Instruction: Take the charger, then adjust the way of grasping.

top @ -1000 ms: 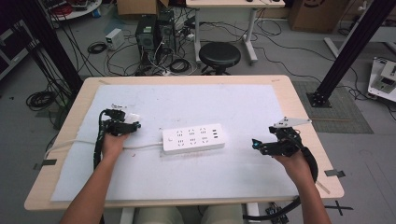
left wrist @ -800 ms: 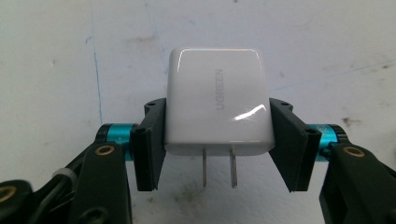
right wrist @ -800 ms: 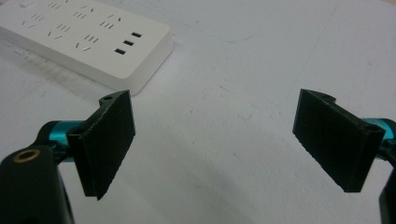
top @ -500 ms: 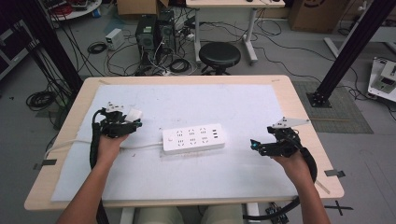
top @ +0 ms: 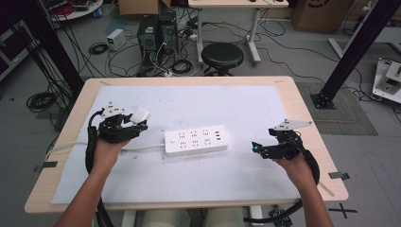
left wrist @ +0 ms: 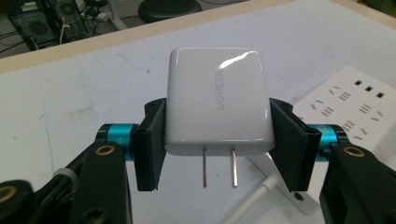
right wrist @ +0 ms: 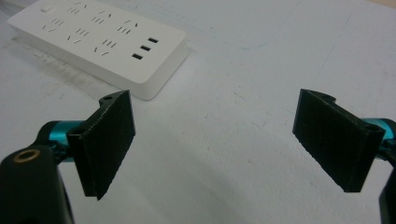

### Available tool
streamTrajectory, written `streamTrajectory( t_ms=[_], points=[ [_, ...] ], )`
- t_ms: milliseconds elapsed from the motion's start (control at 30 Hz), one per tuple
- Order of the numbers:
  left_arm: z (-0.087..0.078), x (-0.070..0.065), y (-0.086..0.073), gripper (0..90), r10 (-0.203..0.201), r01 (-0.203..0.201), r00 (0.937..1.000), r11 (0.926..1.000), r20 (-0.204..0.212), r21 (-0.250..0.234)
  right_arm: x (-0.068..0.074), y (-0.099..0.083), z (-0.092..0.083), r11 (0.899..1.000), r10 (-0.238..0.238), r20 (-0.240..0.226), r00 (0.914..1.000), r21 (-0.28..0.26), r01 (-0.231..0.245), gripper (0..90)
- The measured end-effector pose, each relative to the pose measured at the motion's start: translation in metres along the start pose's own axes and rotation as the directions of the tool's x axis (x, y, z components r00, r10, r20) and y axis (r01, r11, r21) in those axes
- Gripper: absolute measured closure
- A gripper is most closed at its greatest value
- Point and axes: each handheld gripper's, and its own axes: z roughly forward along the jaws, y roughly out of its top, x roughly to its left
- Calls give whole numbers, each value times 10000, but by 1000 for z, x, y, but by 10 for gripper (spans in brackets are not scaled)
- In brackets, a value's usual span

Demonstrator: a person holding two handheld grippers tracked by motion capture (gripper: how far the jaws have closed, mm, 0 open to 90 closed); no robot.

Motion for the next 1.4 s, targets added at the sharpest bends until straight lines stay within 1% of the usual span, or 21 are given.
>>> streamTrajectory(
  t_ms=[67,133,233,400,433,533,633,700,833,867,900,933,1000,1067,1100,1133,1167,1233,1300,1367,1400],
  points=[
    [-2,-2,1,426,92,-90,9995,9999,287,-82,1,0,0,10000,-26,-9,10000,21,26,131],
    [-4,-6,2,426,179,-173,9988,9998,463,-131,1,0,1,10000,-12,-7,10000,98,12,131],
    [-6,-10,2,426,416,-398,9959,9989,798,-237,2,1,2,9999,-52,1,10000,99,52,131],
    [-8,-18,2,425,708,-681,9914,9973,1105,-282,6,3,0,9998,-157,-63,9999,78,158,131],
    [-8,-19,2,425,838,-815,9895,9964,1176,-243,7,3,0,9998,-190,-100,9998,95,191,131],
    [-9,-22,2,425,1015,-980,9857,9947,1347,-320,9,4,2,9993,-343,-232,9991,161,346,131],
    [-9,-25,1,425,1265,-1217,9794,9918,1576,-393,12,5,3,9987,-453,-331,9984,226,461,132],
    [-9,-27,0,425,1499,-1458,9734,9887,1731,-358,14,6,4,9988,-434,-395,9983,224,443,131],
    [-7,-34,-3,425,1933,-1885,9591,9811,2068,-426,19,10,4,9987,-401,-619,9973,275,418,131],
    [-7,-34,-3,425,1933,-1885,9591,9811,2068,-426,19,10,4,9987,-401,-619,9973,275,418,131],
    [-7,-38,-4,425,2185,-2125,9500,9758,2229,-506,21,11,4,9988,-404,-762,9963,240,424,131],
    [-8,-40,-5,425,2360,-2300,9443,9717,2294,-531,22,12,4,9991,-317,-835,9960,261,339,131],
    [-8,-45,-5,425,2730,-2665,9304,9620,2446,-602,24,14,4,9995,-158,-1007,9948,251,184,131],
    [-9,-49,-6,425,2977,-2904,9195,9546,2568,-670,26,16,5,9996,-102,-1152,9933,240,131,131],
    [-9,-51,-6,425,3130,-3041,9128,9497,2622,-750,27,17,5,9997,-100,-1227,9924,221,128,131],
    [-9,-51,-6,425,3130,-3041,9128,9497,2622,-750,27,17,5,9997,-100,-1227,9924,221,128,131],
    [-10,-54,-7,425,3337,-3232,9025,9426,2723,-842,31,20,5,9998,-8,-1458,9893,218,40,131],
    [-9,-56,-7,425,3479,-3359,8934,9374,2841,-916,33,23,6,9998,31,-1649,9863,193,0,132],
    [-9,-58,-8,425,3593,-3451,8851,9331,2957,-1007,36,26,7,9999,17,-1859,9826,127,7,155],
    [-9,-60,-9,425,3687,-3529,8784,9295,3041,-1076,39,28,7,9997,246,-2105,9773,145,-220,156],
    [-8,-60,-9,425,3689,-3521,8773,9294,3069,-1109,40,29,8,9998,178,-2177,9758,114,-157,155]
  ],
)
